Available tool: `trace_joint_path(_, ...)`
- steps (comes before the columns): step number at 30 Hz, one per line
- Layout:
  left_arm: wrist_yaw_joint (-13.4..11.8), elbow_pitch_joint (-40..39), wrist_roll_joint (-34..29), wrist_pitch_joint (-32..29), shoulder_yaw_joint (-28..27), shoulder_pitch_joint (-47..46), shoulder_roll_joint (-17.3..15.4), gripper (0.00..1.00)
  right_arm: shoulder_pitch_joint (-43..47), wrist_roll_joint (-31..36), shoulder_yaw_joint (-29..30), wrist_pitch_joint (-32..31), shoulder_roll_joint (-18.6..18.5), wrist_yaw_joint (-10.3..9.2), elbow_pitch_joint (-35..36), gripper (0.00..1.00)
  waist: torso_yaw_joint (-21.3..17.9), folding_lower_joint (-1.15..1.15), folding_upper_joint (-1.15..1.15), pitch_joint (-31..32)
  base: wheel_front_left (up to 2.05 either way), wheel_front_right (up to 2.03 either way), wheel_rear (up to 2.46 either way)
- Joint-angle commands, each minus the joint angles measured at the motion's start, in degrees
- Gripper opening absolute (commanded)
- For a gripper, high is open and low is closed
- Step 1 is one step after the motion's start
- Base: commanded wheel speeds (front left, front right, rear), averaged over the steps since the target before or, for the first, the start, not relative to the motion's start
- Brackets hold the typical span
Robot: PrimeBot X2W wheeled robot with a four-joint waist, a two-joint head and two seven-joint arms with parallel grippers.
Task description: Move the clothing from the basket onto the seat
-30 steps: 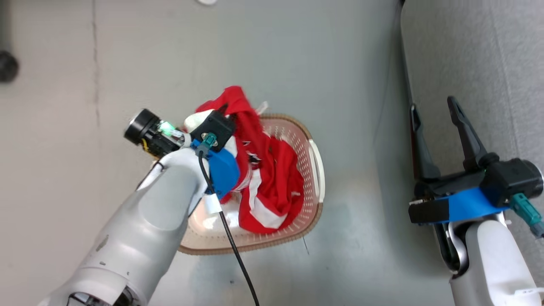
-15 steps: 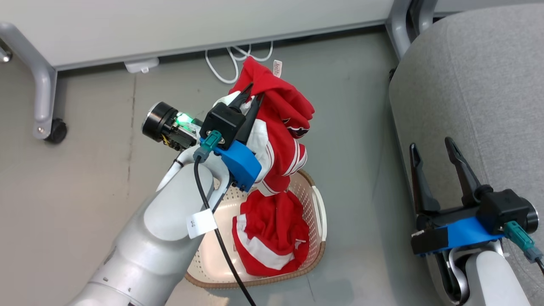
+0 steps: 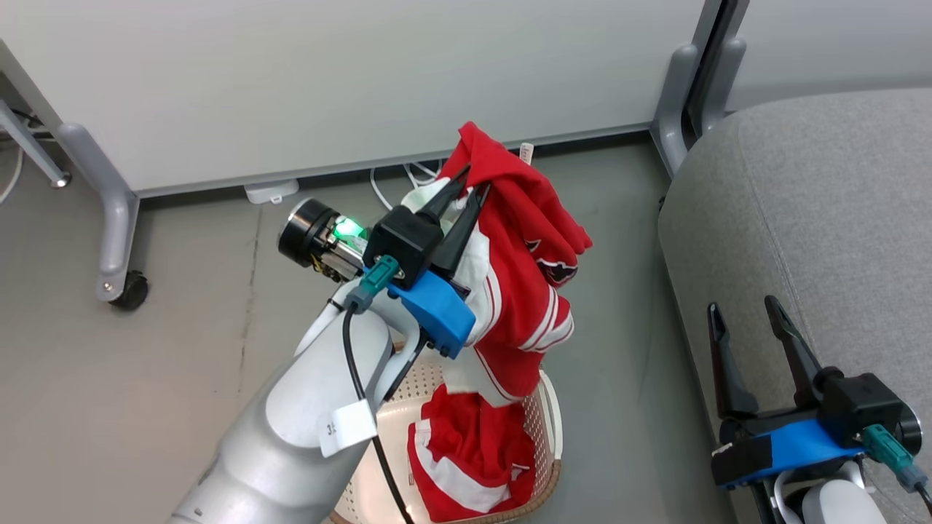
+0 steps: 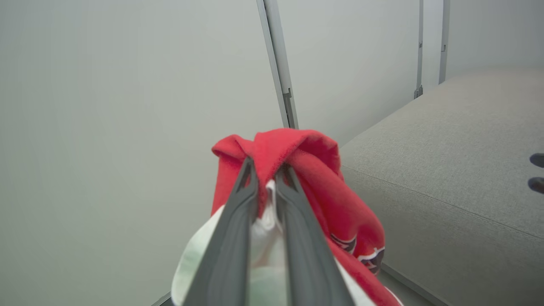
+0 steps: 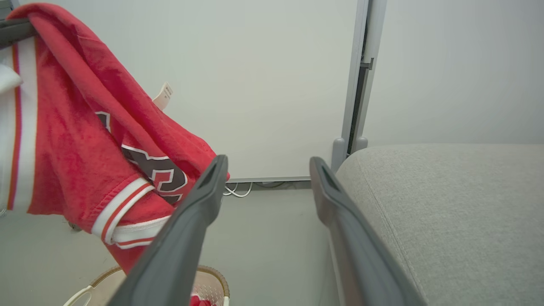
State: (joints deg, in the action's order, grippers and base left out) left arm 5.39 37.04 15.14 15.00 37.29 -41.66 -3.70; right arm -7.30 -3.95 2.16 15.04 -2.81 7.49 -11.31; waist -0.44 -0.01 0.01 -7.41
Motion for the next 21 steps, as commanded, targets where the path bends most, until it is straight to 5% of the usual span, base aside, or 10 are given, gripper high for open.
trace_joint_path(1,0.06,-0.38,0.31,0.27,-0.02,0.83,0.00,0.00,0.91,-0.29,0.03,0.22,-0.14,0.01,-0.15,1.00,0.24,0.01,-0.01,0.88,0.00,0.00,0.00)
trace_joint_path(14,0.30,-2.75,0.50,0.27,1.36,3.01,0.08,0.00,1.49,0.04,-0.94,0.22,-0.14,0.01,0.59,1.00,0.97,0.01,-0.01,3.11,0.00,0.00,0.00)
trace_joint_path(21,0.21,-3.64,0.34,0.27,1.78,2.51,0.12,0.00,-2.50,1.85,-6.48,0.22,-0.27,0.01,1.75,1.00,1.74,0.01,-0.01,2.47,0.00,0.00,0.00)
